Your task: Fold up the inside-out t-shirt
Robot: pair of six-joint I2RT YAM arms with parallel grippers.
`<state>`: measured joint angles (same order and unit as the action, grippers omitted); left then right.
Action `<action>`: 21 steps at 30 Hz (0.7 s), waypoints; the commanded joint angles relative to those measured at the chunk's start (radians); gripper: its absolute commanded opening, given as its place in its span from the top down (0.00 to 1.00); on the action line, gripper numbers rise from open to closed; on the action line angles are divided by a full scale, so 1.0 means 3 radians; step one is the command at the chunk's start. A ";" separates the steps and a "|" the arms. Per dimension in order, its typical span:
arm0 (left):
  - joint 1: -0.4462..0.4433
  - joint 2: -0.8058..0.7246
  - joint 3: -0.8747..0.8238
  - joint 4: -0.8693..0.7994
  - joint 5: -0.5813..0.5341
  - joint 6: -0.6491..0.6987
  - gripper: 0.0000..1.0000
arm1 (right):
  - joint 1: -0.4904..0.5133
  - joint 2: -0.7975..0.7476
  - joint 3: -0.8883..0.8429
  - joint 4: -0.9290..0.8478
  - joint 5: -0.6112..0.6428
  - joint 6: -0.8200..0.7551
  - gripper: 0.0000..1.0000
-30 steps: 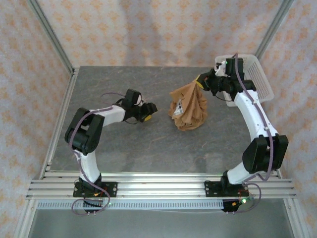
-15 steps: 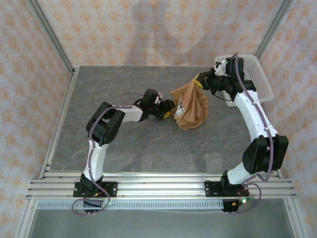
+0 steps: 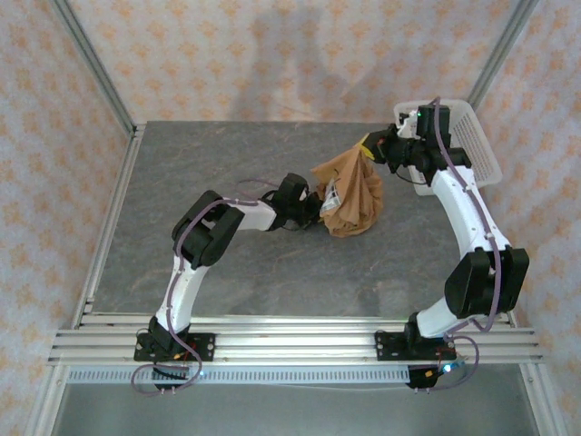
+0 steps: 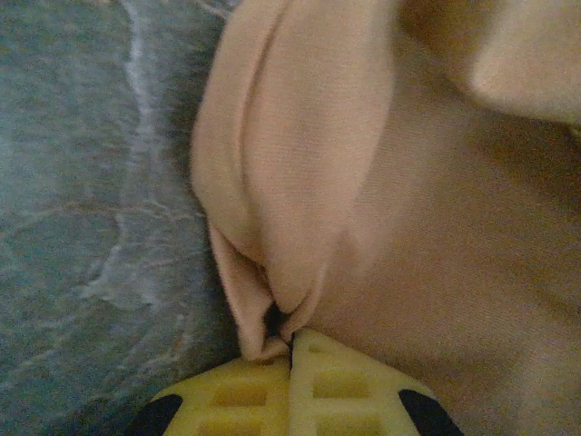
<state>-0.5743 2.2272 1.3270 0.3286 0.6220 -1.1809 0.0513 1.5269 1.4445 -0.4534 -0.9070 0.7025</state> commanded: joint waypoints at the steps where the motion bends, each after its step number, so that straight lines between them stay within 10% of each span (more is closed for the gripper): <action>1: 0.0296 -0.0363 0.0005 -0.0275 -0.0070 0.0042 1.00 | -0.0128 -0.0136 0.0019 -0.0044 0.0100 -0.0098 1.00; 10: 0.1546 -0.1687 0.0453 -0.2047 -0.0086 0.0943 1.00 | -0.0805 -0.0446 0.0002 -0.0405 0.0306 -0.0282 1.00; 21: 0.2456 -0.2102 0.0464 -0.2429 0.0151 0.1143 1.00 | -0.1010 -0.0465 0.0064 -0.0570 0.0271 -0.0345 1.00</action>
<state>0.1474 1.5806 1.4807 -0.3050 0.6487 -0.8837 -0.2394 1.4048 1.4433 -0.6090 -0.8307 0.6155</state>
